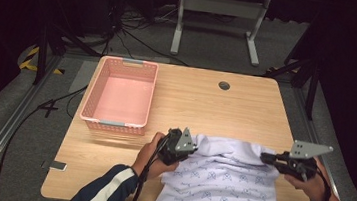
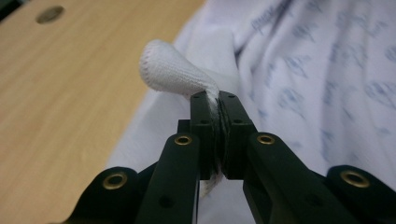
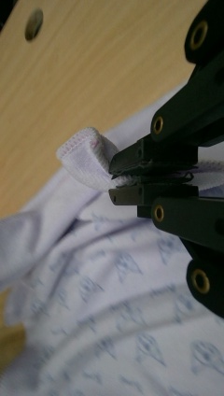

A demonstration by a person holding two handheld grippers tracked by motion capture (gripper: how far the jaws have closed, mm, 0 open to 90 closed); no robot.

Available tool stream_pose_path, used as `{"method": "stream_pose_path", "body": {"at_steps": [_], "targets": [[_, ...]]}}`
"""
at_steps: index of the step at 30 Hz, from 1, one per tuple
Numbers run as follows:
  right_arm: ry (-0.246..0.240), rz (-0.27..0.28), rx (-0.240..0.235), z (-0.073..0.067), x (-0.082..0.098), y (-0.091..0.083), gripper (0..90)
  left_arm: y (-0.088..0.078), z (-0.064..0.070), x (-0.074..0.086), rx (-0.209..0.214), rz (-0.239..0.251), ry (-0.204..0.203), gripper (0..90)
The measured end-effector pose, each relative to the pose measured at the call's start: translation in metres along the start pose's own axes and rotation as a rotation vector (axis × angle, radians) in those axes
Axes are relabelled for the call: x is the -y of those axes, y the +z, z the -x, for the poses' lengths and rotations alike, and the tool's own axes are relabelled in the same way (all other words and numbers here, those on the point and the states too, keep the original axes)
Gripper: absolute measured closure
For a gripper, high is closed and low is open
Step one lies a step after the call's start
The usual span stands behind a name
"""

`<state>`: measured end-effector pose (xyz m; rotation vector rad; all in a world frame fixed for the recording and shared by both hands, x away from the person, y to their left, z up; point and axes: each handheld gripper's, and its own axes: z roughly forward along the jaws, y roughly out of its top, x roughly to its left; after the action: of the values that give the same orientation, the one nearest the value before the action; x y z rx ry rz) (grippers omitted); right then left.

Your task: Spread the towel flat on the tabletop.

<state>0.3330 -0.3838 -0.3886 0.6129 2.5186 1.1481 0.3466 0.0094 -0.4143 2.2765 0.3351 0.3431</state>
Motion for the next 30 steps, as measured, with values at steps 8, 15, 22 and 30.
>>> {"method": "stream_pose_path", "body": {"at_steps": [8, 15, 22, 30], "targets": [[-0.001, -0.108, -0.077, -0.041, 0.028, 0.004, 83.1, 0.0, 0.024, 0.029, 0.044, -0.127, -0.01, 85.5], [0.035, -0.226, -0.039, -0.039, 0.044, 0.023, 83.2, 0.017, 0.016, 0.032, -0.024, -0.202, -0.005, 85.8], [0.048, -0.216, 0.056, -0.017, 0.041, 0.035, 83.7, 0.038, -0.006, 0.017, -0.134, -0.246, 0.036, 85.9], [0.074, -0.231, 0.187, 0.037, 0.026, 0.061, 83.7, 0.079, -0.056, -0.011, -0.276, -0.313, 0.071, 86.1]]}}
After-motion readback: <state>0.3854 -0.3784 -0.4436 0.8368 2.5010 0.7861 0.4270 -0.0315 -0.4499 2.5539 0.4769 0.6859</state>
